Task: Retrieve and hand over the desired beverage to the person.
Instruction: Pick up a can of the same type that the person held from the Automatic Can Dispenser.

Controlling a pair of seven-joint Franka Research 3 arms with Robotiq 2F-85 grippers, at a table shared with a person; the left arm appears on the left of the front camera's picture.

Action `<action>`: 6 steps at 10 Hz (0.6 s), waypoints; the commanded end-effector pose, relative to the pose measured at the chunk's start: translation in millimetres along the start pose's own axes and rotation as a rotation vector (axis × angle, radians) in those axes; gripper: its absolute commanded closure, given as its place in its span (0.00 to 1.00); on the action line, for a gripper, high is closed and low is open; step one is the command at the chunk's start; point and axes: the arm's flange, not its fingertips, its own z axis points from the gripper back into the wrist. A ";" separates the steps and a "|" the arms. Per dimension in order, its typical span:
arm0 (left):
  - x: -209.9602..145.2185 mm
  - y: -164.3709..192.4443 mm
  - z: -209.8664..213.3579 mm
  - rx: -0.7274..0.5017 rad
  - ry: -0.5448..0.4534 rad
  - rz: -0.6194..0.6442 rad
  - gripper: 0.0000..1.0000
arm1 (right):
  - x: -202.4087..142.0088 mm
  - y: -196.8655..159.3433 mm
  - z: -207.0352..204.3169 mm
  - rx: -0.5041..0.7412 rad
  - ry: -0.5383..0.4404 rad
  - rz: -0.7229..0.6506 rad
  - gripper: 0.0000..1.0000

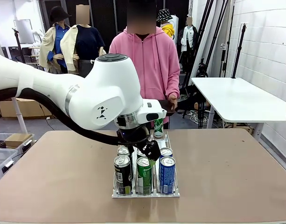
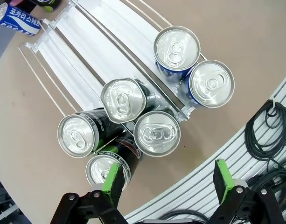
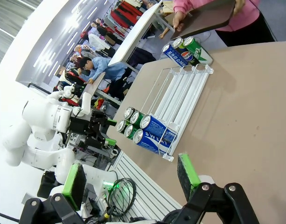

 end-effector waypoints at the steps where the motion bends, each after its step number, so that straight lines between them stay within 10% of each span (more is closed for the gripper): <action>1: 14.5 -5.0 -8.5 0.030 0.019 0.027 0.00 | -0.5 -0.2 0.4 0.011 -0.002 0.011 0.00; 6: 21.0 -5.2 -28.3 0.059 0.054 0.041 0.00 | -0.5 -0.2 0.4 0.011 -0.002 0.011 0.00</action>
